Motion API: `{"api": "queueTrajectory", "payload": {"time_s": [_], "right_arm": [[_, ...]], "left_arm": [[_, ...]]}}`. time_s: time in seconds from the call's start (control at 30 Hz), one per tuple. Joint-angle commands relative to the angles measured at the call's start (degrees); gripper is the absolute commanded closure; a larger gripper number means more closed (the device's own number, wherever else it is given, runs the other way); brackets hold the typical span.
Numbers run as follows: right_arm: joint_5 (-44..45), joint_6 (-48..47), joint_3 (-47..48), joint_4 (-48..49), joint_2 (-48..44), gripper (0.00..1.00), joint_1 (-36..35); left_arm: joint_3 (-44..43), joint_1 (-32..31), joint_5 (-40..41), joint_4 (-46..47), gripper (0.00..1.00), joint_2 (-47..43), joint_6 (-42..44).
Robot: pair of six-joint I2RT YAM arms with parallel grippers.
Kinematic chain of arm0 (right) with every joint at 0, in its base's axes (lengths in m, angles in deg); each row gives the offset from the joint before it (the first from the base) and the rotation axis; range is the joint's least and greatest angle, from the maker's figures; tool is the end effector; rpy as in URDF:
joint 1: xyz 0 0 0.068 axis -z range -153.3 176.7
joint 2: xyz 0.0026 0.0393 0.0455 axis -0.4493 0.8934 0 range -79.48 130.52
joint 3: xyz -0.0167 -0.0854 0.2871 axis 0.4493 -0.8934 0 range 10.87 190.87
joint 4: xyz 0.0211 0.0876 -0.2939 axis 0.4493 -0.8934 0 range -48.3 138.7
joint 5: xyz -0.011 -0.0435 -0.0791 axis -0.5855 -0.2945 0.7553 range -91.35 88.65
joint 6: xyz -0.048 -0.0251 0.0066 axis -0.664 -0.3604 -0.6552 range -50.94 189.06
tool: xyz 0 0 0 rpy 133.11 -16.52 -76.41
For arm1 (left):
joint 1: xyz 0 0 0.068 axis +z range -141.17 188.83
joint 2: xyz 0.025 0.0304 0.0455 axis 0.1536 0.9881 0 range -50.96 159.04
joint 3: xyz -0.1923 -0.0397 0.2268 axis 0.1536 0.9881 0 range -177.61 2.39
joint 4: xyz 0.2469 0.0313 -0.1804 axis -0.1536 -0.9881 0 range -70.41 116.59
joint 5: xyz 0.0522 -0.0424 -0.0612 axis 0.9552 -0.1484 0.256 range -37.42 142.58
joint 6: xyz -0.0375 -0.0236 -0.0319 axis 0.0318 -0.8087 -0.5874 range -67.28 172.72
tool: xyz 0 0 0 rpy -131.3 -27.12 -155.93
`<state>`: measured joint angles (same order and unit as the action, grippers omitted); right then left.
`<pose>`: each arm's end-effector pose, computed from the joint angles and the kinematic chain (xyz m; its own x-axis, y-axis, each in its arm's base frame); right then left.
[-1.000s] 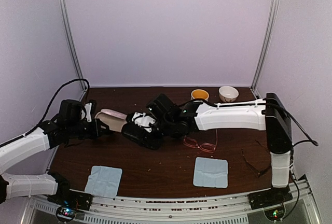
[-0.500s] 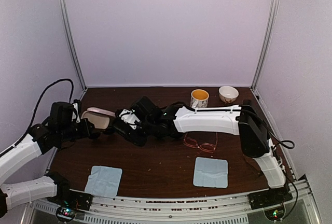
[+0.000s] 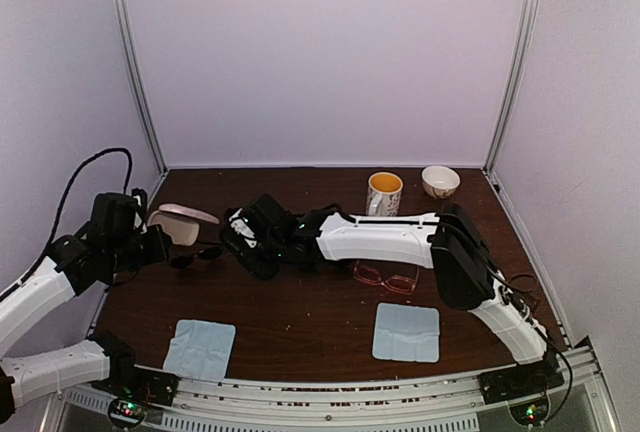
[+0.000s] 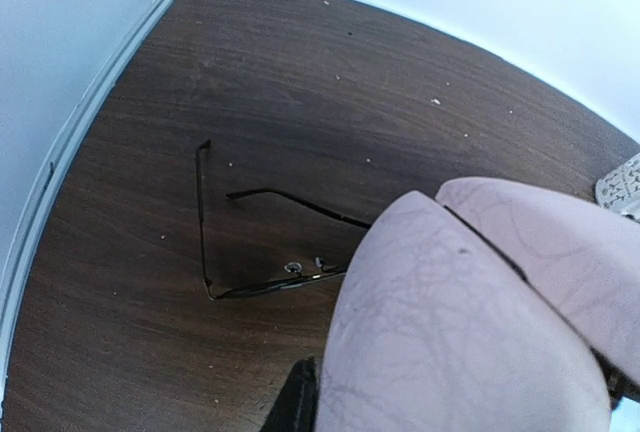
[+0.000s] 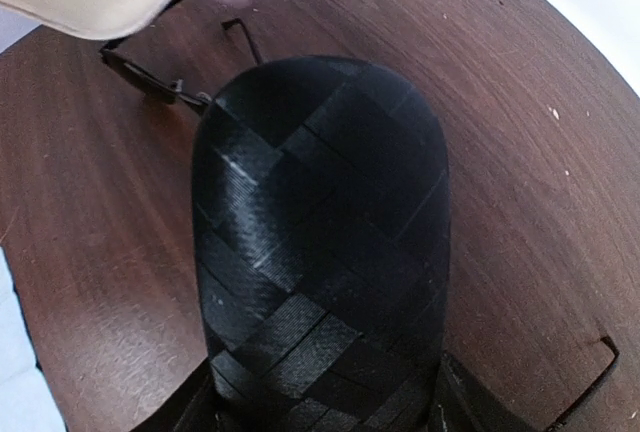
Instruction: Organize the sunglasses
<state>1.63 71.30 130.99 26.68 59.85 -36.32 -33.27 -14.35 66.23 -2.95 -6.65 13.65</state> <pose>0.2837 0.5531 0.1910 -0.3328 -0.5679 -0.7528 -0.8598 0.5105 -0.0050 0.1840 -0.0693 0.2648 -0.5750 -0.4201 -0.7021 -0.1937 0.9036 -0.3820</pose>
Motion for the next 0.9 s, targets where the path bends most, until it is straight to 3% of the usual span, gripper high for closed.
{"api": "queueTrajectory", "payload": {"time_s": [0.0,0.53,0.87], "right_arm": [[7.3,5.5,4.2,-2.0,2.8,0.6,-0.3],[5.7,6.4,7.9,-1.4,6.7,0.48,0.2],[1.0,5.8,6.7,1.0,5.2,0.25,0.7]], "left_arm": [[-2.0,0.5,1.1,-0.4,1.0,-2.7,-1.5],[-1.9,0.5,-1.2,0.7,1.0,-0.4,-3.5],[-1.9,0.5,-2.3,1.3,1.0,0.1,-4.6]]}}
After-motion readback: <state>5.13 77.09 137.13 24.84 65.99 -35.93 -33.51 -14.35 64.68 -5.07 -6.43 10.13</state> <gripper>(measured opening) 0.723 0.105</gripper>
